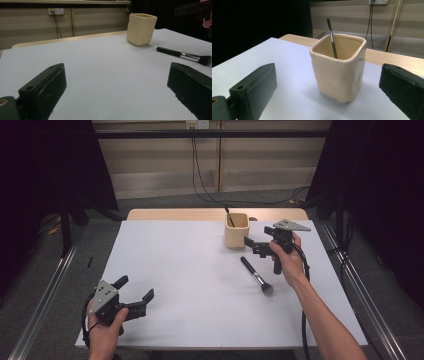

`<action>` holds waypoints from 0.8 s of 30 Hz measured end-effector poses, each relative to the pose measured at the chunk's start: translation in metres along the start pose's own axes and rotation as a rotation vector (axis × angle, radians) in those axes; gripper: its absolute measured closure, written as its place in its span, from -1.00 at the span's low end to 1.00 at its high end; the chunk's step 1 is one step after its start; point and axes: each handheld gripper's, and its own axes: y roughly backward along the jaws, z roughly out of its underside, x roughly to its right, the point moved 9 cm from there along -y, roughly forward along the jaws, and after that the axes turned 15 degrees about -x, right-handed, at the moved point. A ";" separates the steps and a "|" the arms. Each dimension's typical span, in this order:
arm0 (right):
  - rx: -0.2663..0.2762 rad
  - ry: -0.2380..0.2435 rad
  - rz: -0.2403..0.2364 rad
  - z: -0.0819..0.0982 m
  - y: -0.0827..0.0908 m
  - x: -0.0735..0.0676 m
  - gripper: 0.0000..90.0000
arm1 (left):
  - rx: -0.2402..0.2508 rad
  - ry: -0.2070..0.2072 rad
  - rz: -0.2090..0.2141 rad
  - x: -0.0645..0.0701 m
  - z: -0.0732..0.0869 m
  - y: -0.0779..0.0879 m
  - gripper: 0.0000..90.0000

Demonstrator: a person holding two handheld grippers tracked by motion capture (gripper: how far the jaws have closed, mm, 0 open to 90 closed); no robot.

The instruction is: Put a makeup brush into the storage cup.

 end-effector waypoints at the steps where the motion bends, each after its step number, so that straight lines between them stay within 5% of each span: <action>1: 0.000 -0.003 0.000 0.002 0.002 0.000 -0.99 | 0.000 0.000 0.000 0.000 0.000 0.000 -0.95; 13: 0.021 -0.004 0.023 0.019 0.034 0.006 -0.99 | 0.004 0.011 0.002 0.000 0.001 0.003 -0.95; 24: 0.059 -0.016 0.066 0.039 0.080 0.014 -0.99 | 0.008 0.010 0.011 0.001 0.001 0.004 -0.95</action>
